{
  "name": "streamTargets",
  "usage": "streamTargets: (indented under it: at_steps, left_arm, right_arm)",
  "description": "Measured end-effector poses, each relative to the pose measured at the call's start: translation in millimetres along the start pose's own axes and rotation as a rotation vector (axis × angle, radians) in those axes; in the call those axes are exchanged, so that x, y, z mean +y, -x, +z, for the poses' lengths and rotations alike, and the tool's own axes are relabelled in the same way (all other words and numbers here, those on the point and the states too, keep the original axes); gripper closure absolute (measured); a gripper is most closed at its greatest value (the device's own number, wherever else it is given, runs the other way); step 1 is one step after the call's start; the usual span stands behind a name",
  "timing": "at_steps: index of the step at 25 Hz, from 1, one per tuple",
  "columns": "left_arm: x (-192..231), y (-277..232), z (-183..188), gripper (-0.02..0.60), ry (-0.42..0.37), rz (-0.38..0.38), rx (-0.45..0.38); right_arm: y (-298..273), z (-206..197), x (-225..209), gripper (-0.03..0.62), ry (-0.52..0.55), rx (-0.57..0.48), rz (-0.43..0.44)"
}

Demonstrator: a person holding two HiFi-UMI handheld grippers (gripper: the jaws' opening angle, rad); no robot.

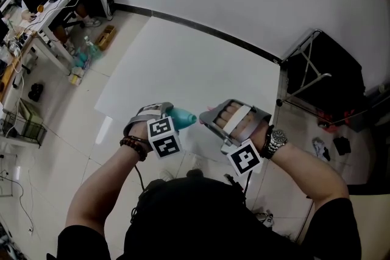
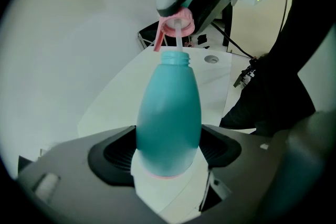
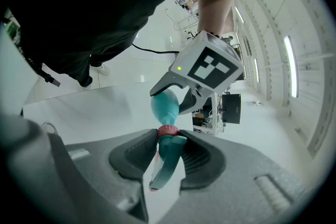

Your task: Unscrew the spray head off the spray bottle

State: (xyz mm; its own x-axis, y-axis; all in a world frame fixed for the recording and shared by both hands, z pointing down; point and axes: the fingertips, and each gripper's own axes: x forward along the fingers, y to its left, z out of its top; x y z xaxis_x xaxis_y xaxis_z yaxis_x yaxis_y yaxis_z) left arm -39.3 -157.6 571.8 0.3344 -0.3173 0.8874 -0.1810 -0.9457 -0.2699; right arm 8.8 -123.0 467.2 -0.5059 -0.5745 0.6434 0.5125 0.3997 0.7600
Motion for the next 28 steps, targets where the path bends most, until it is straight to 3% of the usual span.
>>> streamTargets:
  at_steps: [13, 28]
  left_arm:
    - [21, -6, -20, 0.181, 0.058, 0.047, 0.005]
    - [41, -11, -21, 0.179, 0.154, 0.087, -0.026]
  right_arm:
    - [19, -43, -5, 0.474, -0.08, 0.094, -0.021]
    - [46, -71, 1, 0.474, -0.194, 0.113, -0.073]
